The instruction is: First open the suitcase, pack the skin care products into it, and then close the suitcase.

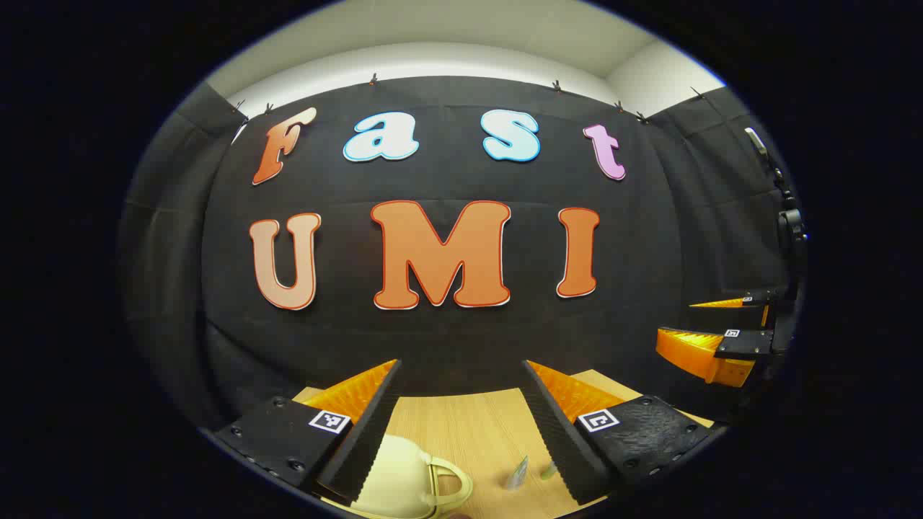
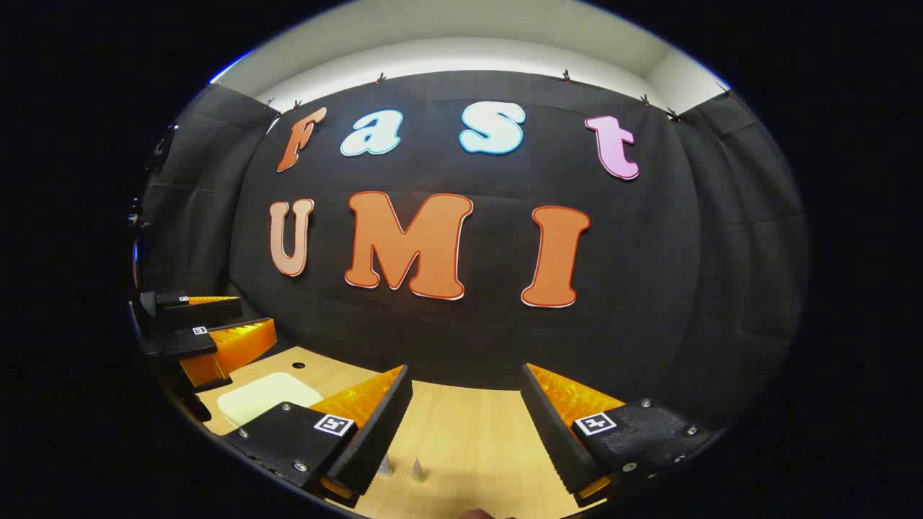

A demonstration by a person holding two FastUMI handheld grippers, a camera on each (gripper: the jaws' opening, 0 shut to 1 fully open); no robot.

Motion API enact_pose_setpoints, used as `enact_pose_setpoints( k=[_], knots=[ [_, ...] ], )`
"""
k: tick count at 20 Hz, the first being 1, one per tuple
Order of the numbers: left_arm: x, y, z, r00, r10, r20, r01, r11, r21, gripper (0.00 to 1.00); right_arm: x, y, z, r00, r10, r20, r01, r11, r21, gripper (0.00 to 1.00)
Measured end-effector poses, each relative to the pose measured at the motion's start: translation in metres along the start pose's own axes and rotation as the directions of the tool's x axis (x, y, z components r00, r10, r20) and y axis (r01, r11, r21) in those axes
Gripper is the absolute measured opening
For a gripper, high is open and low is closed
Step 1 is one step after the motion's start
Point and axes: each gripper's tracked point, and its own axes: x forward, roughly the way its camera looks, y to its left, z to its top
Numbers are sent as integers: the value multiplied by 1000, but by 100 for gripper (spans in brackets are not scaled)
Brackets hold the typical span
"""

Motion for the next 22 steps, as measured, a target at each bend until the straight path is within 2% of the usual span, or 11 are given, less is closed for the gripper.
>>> enact_pose_setpoints(
  k=[3, 5, 6, 9, 10, 14, 22],
  knots=[
    [10, -4, -6, 1000, -7, -19, 7, 1000, 21, 100, 20, 6, -15, 998, 38, -41, -38, 999, -2, 95],
    [23, -6, 1, 1000, -7, -19, 8, 999, 48, 99, 36, 6, -11, 997, 49, -53, -49, 999, 2, 95],
    [29, -6, 11, 1000, -13, -4, 13, 999, 50, 100, 43, 9, -5, 997, 62, -43, -62, 998, 16, 99],
    [35, 10, 51, 994, 34, 104, -37, 999, 28, 100, 59, 19, 9, 995, 98, -20, -98, 994, 39, 95],
    [36, 10, 50, 993, 38, 110, -39, 999, 8, 98, 62, 19, 10, 995, 99, -16, -99, 995, 26, 95],
    [51, 26, 41, 995, 63, 71, -58, 995, -76, 100, 62, 19, 18, 996, 85, 39, -83, 995, -53, 95],
    [59, 16, 40, 993, 64, 100, -60, 997, -43, 98, 60, 10, 10, 997, 68, 37, -66, 997, -46, 95]
  ],
)
